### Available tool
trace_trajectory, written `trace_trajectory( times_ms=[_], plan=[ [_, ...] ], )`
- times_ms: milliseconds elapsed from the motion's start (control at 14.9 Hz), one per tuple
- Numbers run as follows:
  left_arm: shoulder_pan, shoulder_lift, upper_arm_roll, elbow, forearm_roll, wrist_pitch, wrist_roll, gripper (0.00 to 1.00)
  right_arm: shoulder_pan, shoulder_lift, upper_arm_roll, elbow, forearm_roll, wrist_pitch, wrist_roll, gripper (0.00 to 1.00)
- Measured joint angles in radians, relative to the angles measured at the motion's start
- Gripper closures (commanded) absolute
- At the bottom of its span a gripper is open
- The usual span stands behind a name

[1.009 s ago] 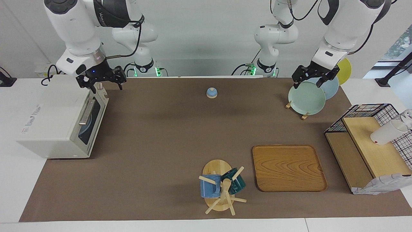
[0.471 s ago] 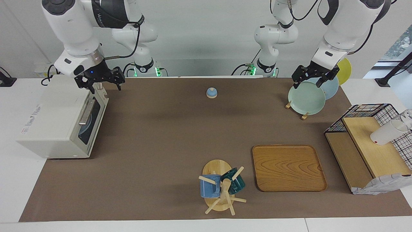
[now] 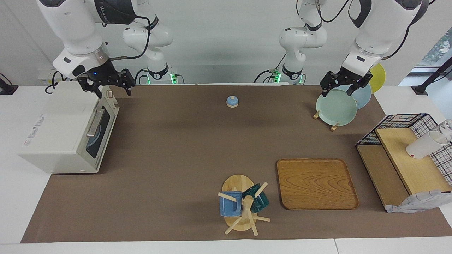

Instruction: Put eggplant into oven

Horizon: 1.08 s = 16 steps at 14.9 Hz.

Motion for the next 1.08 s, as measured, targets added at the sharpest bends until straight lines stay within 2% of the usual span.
trace_trajectory(
  times_ms=[740, 1076],
  plan=[
    [0.0, 0.0, 0.0, 0.0, 0.0, 0.0, 0.0, 0.0, -0.007, 0.0, 0.001, 0.001, 0.002, 0.0, 0.0, 0.0],
    [0.0, 0.0, 0.0, 0.0, 0.0, -0.001, 0.0, 0.0, -0.078, -0.007, 0.072, 0.002, 0.002, 0.0, 0.0, 0.0]
  ],
)
